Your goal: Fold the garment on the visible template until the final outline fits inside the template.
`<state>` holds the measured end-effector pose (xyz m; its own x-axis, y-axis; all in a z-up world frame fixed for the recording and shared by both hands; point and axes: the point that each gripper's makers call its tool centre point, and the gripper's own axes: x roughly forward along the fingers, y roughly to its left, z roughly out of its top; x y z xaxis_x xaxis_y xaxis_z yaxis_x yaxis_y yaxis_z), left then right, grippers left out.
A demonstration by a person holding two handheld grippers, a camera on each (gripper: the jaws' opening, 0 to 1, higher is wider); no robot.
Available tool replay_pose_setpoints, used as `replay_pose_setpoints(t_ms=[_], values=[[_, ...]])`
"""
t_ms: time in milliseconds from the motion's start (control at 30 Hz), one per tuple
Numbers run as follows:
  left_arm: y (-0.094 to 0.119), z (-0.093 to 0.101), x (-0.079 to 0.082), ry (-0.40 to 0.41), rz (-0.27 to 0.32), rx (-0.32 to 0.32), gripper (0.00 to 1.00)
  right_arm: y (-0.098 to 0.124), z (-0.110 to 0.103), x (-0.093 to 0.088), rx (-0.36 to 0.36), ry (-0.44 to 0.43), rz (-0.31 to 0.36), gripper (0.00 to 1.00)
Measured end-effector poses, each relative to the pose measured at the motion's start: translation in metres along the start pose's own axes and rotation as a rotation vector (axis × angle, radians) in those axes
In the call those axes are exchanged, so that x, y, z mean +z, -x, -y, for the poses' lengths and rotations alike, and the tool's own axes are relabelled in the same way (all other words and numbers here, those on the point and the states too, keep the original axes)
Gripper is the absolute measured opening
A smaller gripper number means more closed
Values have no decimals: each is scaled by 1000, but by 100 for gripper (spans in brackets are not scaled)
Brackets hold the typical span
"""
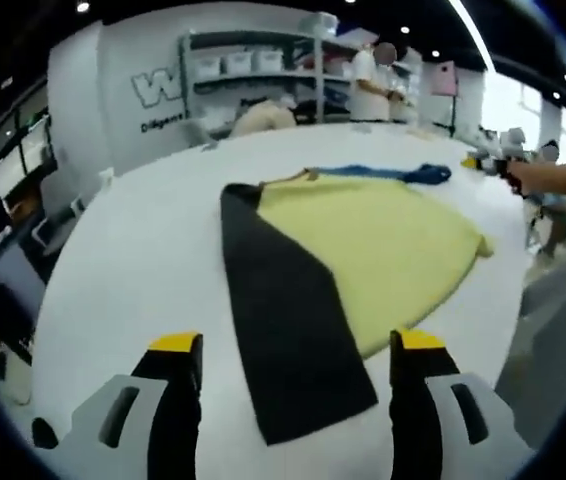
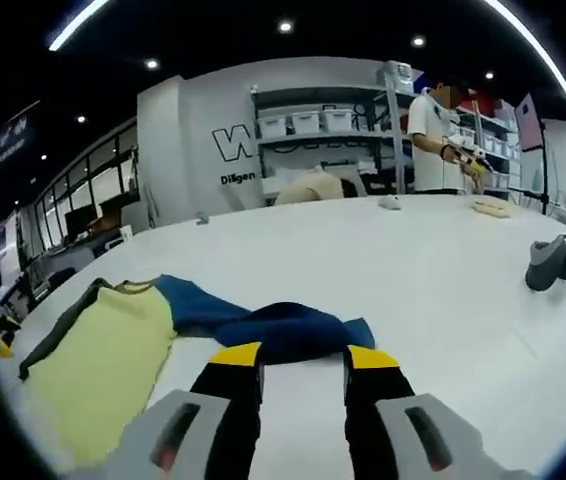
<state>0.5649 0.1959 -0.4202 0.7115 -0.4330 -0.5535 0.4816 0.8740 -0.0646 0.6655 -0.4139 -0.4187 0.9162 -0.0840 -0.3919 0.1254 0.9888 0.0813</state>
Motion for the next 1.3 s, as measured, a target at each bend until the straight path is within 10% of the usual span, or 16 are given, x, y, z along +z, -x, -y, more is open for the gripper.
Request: replay_pose_setpoints(t_ms=[467, 933, 1300], values=[[6, 3, -32, -231, -106, 57, 60, 62, -61, -29, 130, -21, 31, 27], [5, 38, -62, -470, -231, -44, 8, 96, -91, -44, 182, -60, 36, 24], [6, 38, -74, -563, -268, -74, 6, 115, -99, -53, 182, -103, 41, 24]])
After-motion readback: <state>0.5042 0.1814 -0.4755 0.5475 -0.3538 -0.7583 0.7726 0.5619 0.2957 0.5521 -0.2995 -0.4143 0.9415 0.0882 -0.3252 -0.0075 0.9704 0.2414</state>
